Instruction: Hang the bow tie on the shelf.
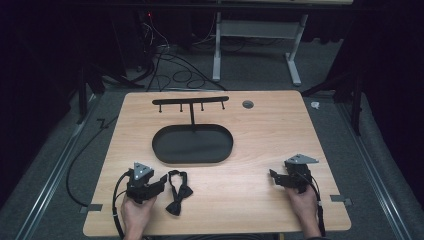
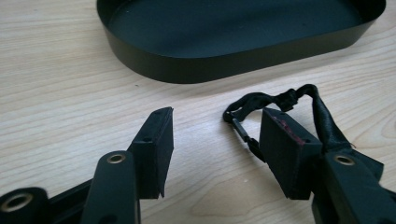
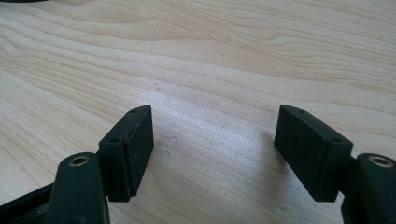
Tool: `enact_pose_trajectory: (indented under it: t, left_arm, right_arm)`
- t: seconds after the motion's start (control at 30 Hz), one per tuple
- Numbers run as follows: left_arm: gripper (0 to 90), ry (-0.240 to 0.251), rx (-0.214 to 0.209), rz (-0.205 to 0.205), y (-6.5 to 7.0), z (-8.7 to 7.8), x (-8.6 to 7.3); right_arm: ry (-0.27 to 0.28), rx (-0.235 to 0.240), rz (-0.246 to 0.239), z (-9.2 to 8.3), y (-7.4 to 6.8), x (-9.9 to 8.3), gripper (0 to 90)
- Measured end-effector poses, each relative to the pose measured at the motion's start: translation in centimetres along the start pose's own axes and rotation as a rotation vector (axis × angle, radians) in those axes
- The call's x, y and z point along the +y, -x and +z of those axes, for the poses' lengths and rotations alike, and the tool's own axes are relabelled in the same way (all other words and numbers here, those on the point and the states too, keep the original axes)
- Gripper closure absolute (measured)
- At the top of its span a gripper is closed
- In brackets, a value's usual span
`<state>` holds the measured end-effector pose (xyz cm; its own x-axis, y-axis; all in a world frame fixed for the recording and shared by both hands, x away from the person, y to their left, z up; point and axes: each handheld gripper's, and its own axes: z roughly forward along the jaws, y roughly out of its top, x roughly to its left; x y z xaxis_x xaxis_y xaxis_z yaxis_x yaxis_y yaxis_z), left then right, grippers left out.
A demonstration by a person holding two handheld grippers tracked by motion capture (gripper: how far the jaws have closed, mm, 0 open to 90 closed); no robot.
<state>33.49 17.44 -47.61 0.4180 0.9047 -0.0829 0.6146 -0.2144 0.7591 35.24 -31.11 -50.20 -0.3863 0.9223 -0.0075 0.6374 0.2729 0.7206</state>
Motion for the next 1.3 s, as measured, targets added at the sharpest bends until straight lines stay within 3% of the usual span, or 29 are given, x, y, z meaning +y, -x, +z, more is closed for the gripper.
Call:
enact_pose_trajectory:
  t: [0.43, 0.83, 1.03, 1.23, 1.3]
  left_arm:
    - [48.6, -0.039, -0.032, -0.001, 1.0, 1.4, -0.2]
    - [59.6, -0.088, -0.035, -0.004, 1.3, 2.7, -0.5]
    - [72.2, -0.092, -0.017, 0.033, 1.6, 2.8, -0.5]
    - [85.1, -0.112, 0.036, 0.137, 2.7, 2.9, -0.4]
    - [86.4, -0.112, 0.038, 0.141, 2.8, 2.9, -0.4]
  right_arm:
    - [0.000, 0.000, -0.001, 0.0, 0.0, 0.0, 29.4]
    - [0.000, 0.000, 0.000, 0.0, 0.0, 0.0, 29.4]
    - [0.000, 0.000, 0.000, 0.0, 0.0, 0.0, 29.5]
    - [-0.001, -0.003, 0.001, 0.0, 0.0, 0.0, 29.6]
    - [0.000, -0.002, 0.000, 0.0, 0.0, 0.0, 29.6]
